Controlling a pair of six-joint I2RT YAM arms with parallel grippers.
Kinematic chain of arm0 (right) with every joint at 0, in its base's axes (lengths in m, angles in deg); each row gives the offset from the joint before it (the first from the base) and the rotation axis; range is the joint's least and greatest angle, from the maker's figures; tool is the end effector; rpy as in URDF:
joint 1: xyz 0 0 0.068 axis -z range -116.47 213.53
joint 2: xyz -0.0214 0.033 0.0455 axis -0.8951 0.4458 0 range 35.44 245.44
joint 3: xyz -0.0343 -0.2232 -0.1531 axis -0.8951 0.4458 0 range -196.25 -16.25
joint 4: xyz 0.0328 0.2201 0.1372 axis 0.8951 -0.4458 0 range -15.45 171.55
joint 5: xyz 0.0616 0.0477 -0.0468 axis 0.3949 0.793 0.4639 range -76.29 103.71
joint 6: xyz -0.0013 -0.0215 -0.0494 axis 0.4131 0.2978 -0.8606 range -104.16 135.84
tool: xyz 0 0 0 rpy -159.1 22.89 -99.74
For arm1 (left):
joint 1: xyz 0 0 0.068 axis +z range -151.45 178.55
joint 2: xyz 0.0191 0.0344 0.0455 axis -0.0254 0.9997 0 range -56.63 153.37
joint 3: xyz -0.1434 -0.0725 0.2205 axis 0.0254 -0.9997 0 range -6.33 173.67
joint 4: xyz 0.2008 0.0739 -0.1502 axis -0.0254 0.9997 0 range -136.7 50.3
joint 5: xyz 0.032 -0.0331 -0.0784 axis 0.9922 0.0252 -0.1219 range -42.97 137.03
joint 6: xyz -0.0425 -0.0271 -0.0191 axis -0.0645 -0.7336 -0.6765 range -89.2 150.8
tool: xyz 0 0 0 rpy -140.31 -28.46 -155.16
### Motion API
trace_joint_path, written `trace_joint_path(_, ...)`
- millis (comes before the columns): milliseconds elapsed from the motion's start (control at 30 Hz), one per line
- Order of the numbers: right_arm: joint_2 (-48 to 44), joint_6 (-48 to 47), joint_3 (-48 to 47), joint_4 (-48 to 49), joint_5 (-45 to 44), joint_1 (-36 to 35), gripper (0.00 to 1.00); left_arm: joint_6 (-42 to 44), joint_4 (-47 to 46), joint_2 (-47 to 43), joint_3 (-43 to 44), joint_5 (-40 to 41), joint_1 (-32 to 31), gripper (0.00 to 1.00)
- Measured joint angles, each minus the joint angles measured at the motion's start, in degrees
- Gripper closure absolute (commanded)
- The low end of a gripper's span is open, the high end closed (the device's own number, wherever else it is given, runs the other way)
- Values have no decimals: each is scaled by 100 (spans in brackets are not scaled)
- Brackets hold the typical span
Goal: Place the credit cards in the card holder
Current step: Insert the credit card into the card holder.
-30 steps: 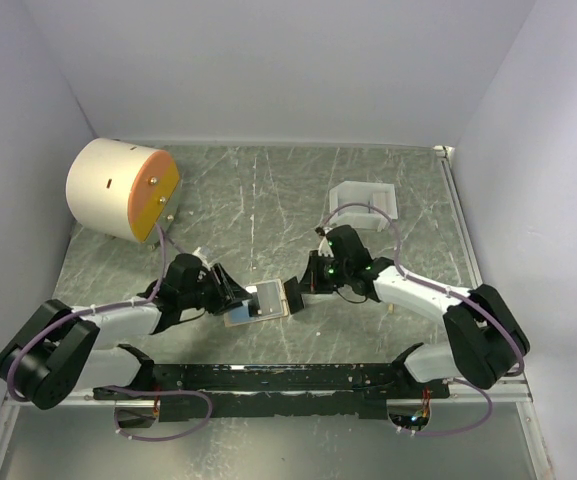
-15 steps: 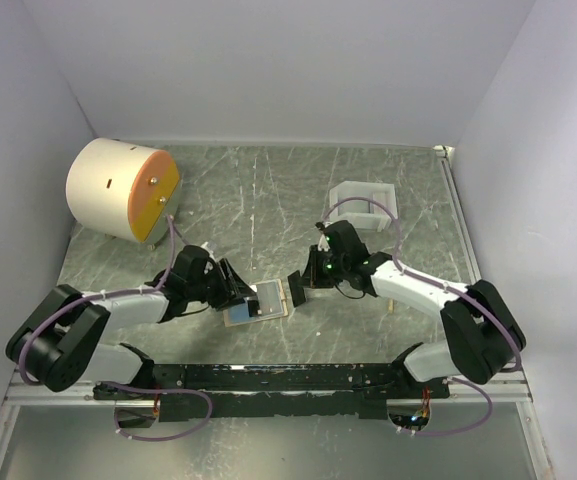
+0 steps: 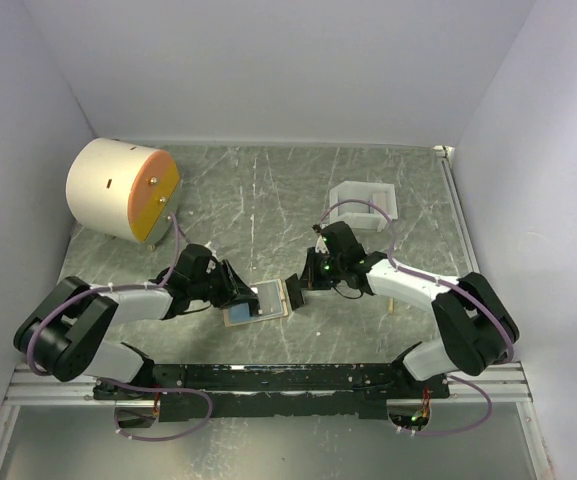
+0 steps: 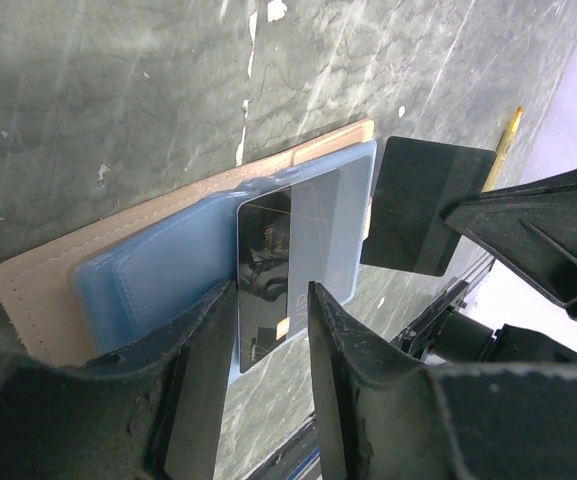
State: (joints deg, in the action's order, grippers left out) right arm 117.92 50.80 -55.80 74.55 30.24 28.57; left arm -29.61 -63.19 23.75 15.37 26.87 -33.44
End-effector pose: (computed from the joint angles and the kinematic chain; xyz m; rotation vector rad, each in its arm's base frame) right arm 0.2198 0.1660 0.1696 -0.1377 2.5982 0.8522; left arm 0.1919 -0.1344 0.1235 -0.4347 2.5418 -1.1386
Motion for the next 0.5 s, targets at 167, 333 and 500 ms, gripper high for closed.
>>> trace_joint_path(167,7,35,0,42,79,-4,100,-4,-39,81,11,-35,0,70)
trace_joint_path(333,37,79,0,116,101,-37,100,-2,-122,177,33,-92,-22,77)
trace_joint_path(500,92,140,2,177,103,-79,100,-7,-188,315,129,-109,-90,84)
